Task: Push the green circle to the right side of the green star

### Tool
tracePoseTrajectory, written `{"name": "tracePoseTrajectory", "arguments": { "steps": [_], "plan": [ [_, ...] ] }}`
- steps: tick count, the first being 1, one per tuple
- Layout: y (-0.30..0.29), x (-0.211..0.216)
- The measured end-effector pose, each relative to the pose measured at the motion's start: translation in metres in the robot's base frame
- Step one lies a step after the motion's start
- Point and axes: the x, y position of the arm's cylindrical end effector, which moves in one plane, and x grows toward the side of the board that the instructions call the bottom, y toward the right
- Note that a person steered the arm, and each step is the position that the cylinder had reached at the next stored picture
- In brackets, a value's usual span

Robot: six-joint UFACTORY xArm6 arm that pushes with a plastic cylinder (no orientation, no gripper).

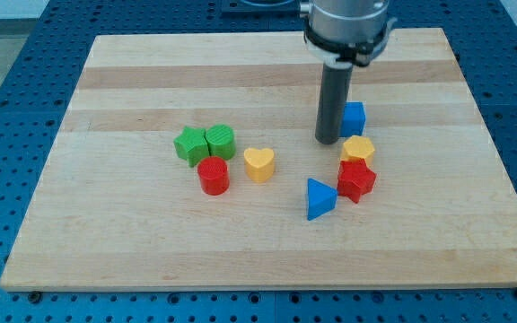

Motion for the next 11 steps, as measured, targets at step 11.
{"name": "tracePoseTrajectory", "arguments": {
  "steps": [11],
  "plan": [
    [-0.136, 0.074]
  ]
}}
